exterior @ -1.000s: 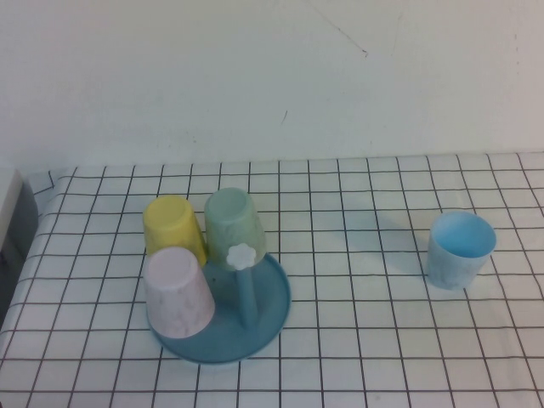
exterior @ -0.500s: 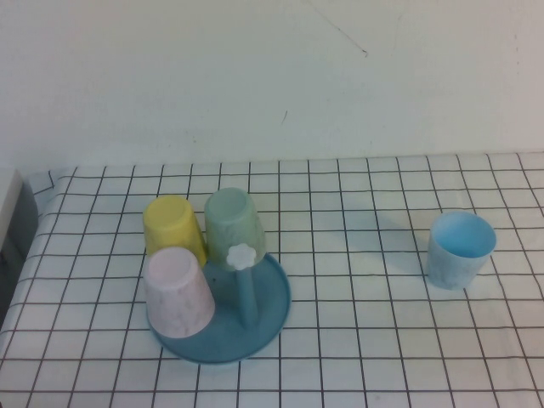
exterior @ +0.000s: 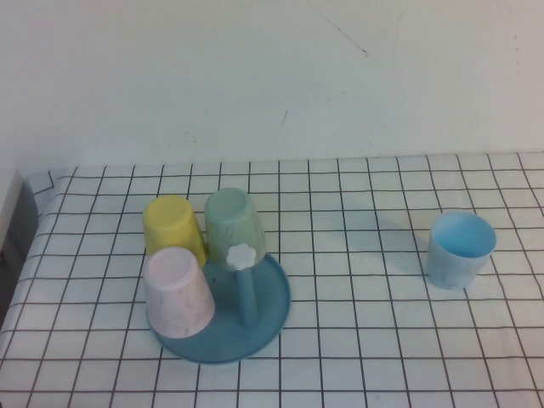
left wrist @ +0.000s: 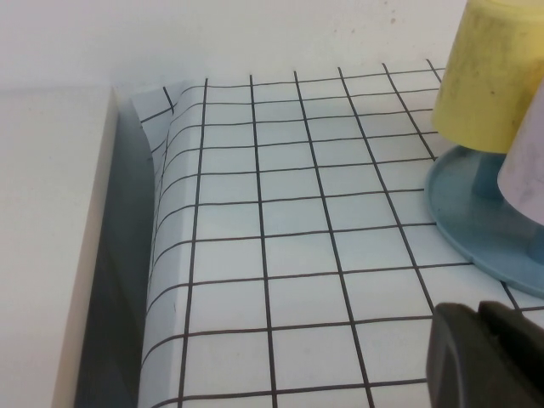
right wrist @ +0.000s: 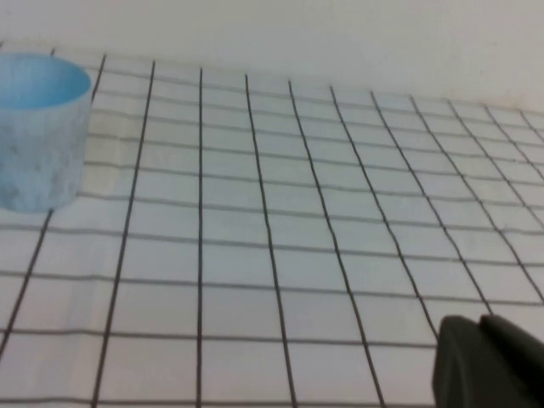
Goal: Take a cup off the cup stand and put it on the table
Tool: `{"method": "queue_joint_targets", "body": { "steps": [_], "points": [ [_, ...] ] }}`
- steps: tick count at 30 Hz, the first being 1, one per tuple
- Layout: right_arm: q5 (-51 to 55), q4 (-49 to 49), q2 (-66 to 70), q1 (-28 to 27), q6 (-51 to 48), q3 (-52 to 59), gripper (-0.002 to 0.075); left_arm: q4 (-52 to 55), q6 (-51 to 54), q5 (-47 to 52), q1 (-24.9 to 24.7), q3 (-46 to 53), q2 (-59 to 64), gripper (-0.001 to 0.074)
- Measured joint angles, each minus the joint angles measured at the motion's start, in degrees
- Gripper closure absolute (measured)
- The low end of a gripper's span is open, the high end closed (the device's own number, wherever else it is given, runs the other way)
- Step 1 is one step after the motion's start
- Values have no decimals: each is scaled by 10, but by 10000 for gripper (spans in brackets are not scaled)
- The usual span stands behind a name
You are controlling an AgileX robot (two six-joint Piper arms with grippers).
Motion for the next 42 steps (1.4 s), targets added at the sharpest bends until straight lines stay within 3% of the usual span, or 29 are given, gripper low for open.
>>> {"method": "queue_joint_targets", "body": {
  "steps": [21,29,42],
  "points": [
    [26,-26,0,0,50,0,729,0,3,0,0,0,0,738],
    [26,-28,0,0,18,0,729,0,3,0,0,0,0,738],
    [26,-31,0,32,20,0,729,0,3,0,0,0,0,738]
  ]
}}
